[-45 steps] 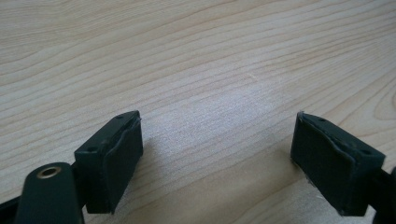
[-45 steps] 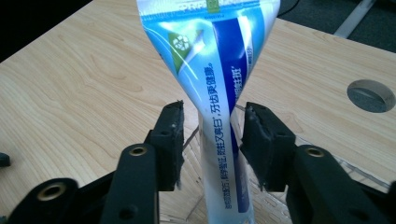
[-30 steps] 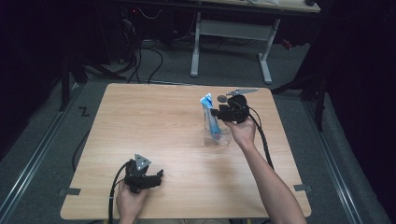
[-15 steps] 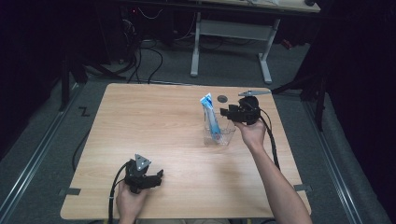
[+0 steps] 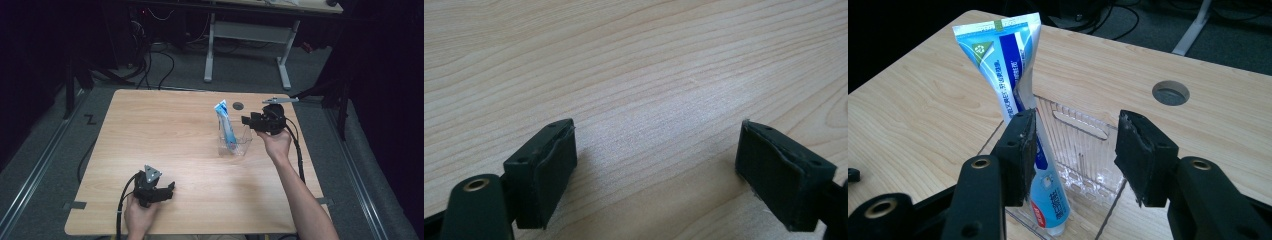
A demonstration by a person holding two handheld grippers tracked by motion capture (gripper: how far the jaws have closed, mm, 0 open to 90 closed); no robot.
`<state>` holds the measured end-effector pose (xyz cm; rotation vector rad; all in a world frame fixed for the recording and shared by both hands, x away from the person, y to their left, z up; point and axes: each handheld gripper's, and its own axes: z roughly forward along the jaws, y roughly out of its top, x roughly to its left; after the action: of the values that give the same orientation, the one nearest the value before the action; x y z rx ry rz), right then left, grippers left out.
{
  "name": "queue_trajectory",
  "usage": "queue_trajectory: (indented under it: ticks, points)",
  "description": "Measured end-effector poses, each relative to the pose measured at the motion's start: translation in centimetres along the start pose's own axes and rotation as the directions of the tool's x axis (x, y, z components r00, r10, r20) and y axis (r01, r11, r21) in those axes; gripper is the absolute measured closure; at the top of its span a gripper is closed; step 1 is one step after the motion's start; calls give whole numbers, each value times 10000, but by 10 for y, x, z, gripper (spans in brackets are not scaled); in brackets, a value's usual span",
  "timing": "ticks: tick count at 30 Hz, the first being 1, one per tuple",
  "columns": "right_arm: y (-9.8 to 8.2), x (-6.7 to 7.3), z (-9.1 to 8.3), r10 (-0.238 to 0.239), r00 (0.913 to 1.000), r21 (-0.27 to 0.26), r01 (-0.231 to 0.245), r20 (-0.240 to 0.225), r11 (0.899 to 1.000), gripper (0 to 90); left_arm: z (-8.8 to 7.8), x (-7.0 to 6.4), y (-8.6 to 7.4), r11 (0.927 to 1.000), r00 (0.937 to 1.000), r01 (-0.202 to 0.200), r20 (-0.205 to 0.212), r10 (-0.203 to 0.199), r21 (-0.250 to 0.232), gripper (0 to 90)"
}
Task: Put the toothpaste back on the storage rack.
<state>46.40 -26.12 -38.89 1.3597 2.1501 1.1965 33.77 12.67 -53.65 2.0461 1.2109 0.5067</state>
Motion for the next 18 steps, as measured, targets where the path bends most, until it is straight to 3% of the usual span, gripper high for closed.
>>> queue_trajectory:
  ticks: [18]
  points:
    - [-2, -3, -21, -262, 9995, -172, 265, 160, 9995, 510, 0, 0, 0, 10000, 10000, 4, 2, -4, -4, 171]
